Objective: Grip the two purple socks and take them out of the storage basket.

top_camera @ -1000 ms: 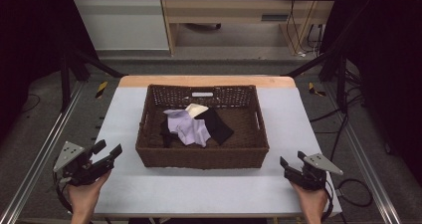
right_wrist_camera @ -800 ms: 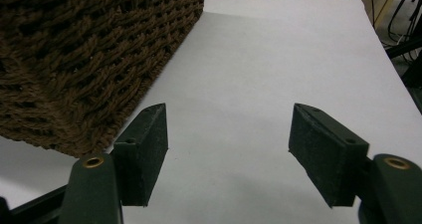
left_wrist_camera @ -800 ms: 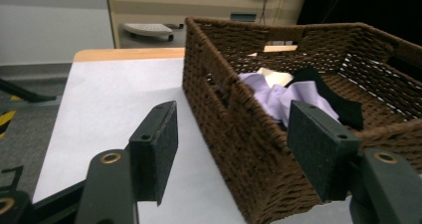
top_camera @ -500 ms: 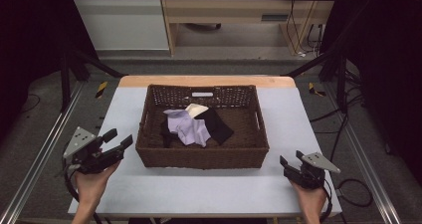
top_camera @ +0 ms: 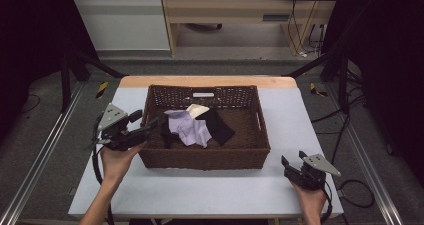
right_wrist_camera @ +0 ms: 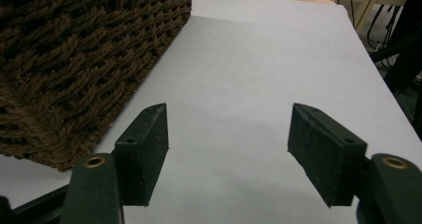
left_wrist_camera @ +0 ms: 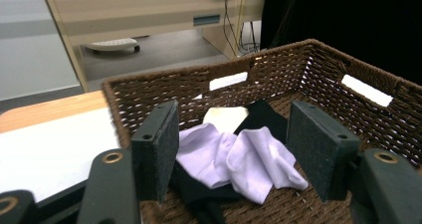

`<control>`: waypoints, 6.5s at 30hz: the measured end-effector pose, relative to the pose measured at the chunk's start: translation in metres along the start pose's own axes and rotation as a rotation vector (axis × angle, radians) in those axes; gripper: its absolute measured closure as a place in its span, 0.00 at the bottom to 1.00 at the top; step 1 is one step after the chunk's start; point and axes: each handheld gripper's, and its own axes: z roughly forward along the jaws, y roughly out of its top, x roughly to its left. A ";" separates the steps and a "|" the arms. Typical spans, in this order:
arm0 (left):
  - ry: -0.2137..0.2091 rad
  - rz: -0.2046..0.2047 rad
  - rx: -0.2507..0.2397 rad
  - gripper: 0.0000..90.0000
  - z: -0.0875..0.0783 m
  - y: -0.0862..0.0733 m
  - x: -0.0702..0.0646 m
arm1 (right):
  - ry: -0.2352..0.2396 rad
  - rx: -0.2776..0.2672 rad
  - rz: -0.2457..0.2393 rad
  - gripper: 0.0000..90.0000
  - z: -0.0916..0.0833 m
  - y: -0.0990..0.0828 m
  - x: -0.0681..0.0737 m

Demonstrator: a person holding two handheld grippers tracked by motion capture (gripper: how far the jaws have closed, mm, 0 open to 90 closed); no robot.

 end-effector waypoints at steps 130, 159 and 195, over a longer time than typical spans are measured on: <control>-0.268 0.089 -0.226 0.97 -0.006 0.057 -0.053 | 0.019 0.020 -0.021 0.30 0.002 0.000 0.001; -0.397 0.158 -0.110 0.97 -0.062 -0.016 -0.077 | 0.017 0.016 -0.027 0.30 0.002 0.000 0.002; -0.380 0.132 0.309 0.94 0.017 -0.131 -0.084 | 0.028 -0.021 -0.011 0.28 -0.002 -0.001 0.000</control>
